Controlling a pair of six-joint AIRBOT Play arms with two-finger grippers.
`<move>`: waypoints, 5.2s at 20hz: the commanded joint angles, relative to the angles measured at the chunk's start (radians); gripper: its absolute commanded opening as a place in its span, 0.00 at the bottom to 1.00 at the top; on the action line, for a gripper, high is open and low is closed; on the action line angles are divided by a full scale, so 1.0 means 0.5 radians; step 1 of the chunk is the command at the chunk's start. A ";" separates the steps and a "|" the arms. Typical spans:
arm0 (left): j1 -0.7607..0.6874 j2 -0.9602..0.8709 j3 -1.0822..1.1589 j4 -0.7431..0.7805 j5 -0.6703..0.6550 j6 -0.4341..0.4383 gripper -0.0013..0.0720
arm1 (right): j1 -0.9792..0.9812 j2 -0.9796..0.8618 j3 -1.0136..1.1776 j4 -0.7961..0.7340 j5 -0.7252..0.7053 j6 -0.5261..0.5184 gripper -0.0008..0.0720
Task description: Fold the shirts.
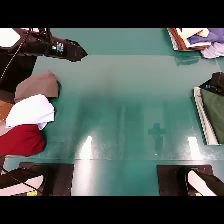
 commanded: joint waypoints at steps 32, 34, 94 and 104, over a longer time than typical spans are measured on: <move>0.916 -0.569 -0.365 1.087 0.253 -0.580 0.92 | 0.005 0.002 0.001 0.005 -0.059 0.002 0.04; 0.938 -0.671 -0.365 1.086 0.259 -0.578 0.92 | 0.005 0.002 0.001 0.006 -0.067 0.002 0.04; 0.066 -0.988 -0.100 -0.135 -0.277 -0.134 0.86 | 0.397 -0.444 1.122 0.000 0.378 0.011 0.04; 0.110 -0.868 -0.001 -0.008 -0.224 -0.102 0.05 | 0.397 -0.187 -0.285 0.016 0.095 0.008 0.07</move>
